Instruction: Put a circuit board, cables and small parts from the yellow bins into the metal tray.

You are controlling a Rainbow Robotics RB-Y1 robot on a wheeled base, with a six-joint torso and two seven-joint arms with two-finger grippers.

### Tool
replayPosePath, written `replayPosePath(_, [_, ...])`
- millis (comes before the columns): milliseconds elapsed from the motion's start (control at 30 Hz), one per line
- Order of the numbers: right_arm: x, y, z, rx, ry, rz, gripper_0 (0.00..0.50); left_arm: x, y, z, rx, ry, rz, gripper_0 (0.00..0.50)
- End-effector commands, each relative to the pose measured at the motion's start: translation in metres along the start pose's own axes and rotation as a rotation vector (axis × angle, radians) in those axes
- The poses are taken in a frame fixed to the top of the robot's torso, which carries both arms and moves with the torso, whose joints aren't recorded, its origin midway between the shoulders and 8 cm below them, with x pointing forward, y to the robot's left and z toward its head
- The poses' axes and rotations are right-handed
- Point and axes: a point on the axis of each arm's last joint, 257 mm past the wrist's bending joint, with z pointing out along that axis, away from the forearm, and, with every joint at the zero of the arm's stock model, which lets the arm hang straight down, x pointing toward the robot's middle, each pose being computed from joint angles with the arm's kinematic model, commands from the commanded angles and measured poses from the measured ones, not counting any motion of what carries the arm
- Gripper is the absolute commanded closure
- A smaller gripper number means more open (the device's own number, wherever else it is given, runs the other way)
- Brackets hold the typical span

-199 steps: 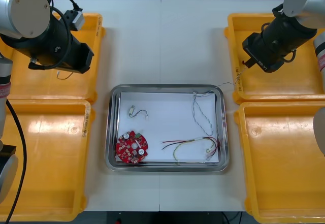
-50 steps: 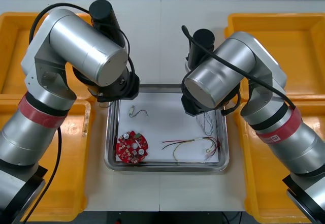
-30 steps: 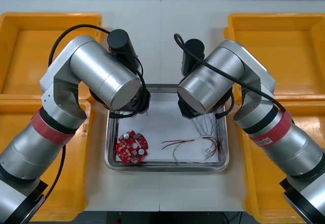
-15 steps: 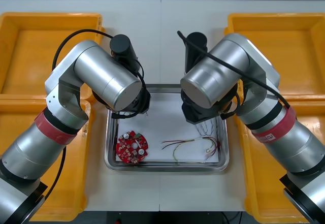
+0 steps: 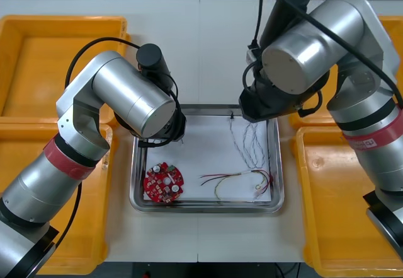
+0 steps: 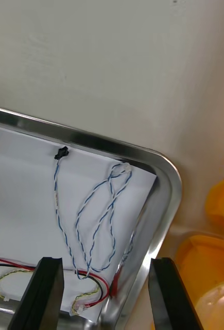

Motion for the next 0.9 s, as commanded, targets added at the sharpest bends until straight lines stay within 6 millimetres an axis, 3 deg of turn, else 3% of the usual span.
replayPosePath(33, [-0.031,-0.034,-0.038,0.01,-0.092,0.047,0.022,0.003,-0.017,0.001,0.023,-0.01,-0.08,0.153])
replayPosePath(100, [-0.036,-0.045,-0.046,0.008,-0.104,0.065,0.025,0.003,-0.016,0.001,0.02,-0.012,-0.082,0.06])
replayPosePath(200, [-0.041,-0.057,-0.055,0.005,-0.121,0.089,0.025,0.002,-0.016,0.001,0.018,-0.016,-0.083,0.0])
replayPosePath(600, [-0.052,-0.102,-0.085,-0.011,-0.166,0.169,0.023,-0.002,-0.016,-0.004,0.02,-0.033,-0.091,0.0])
replayPosePath(900, [-0.048,-0.132,-0.106,-0.058,-0.16,0.225,0.023,-0.002,-0.01,-0.043,0.054,-0.017,-0.113,0.0])
